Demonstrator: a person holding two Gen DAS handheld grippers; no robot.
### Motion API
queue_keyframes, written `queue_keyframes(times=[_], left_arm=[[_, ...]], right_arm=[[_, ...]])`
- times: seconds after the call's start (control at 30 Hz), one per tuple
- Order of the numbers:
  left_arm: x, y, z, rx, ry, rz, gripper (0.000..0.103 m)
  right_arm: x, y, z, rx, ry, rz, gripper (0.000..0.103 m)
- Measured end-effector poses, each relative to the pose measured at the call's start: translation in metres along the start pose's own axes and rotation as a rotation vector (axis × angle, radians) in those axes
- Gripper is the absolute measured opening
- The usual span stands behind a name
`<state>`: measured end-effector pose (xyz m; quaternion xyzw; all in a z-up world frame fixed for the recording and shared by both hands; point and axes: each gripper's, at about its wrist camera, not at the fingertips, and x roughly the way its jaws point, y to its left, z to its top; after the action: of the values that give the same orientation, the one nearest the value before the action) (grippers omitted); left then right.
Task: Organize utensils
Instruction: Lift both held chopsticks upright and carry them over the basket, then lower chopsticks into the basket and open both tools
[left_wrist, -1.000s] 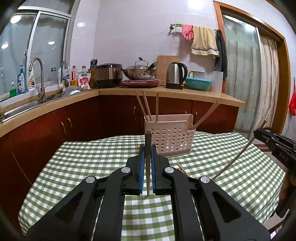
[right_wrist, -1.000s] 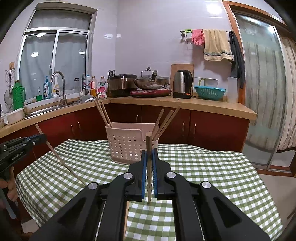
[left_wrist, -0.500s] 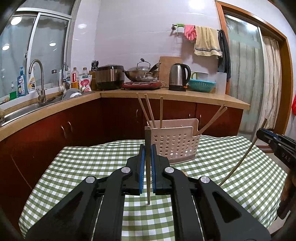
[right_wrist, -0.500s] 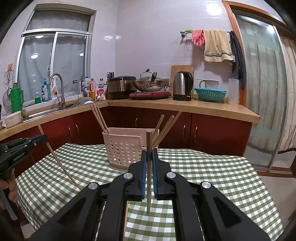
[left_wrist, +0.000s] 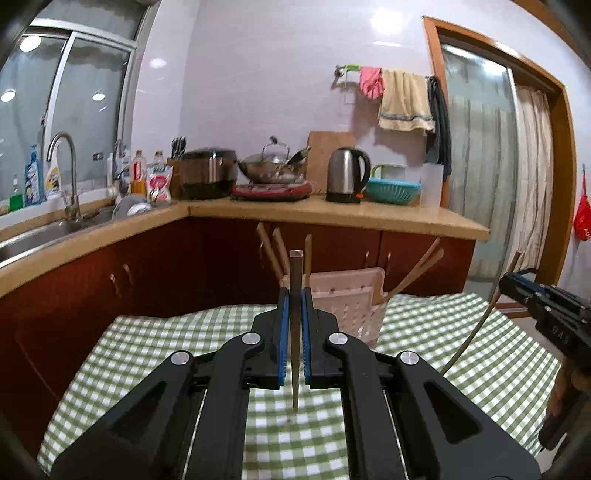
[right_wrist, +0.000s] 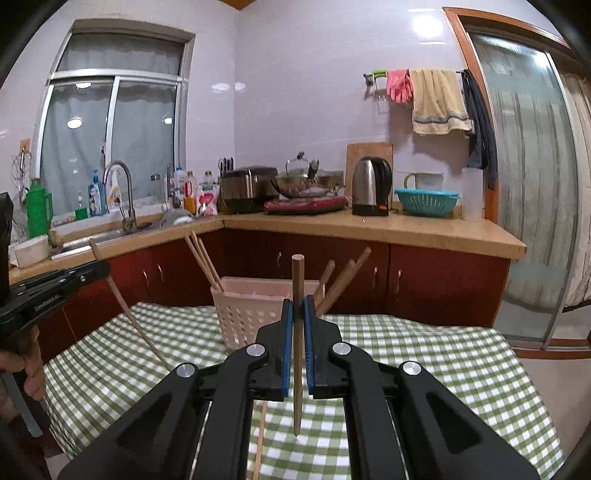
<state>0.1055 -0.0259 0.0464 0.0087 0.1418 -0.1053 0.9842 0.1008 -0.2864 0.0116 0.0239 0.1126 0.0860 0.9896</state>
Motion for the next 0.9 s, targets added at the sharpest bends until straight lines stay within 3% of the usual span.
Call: queue_keyframes(times=[0.3, 0.57, 0.9], left_arm=[[0.005, -0.016, 0.056, 0.018, -0.122, -0.048, 0.007], [0.043, -0.027, 0.098, 0.014, -0.219, -0.049, 0.007], [0.107, -0.023, 0.095, 0.005, -0.167, -0.027, 0.007]], right_arm=[[0.007, -0.002, 0.049, 0.010, -0.134, 0.052, 0.007], [0.041, -0.008, 0.084, 0.022, -0.235, 0.074, 0.007], [0.103, -0.017, 0.084, 0.049, -0.276, 0.057, 0.007]])
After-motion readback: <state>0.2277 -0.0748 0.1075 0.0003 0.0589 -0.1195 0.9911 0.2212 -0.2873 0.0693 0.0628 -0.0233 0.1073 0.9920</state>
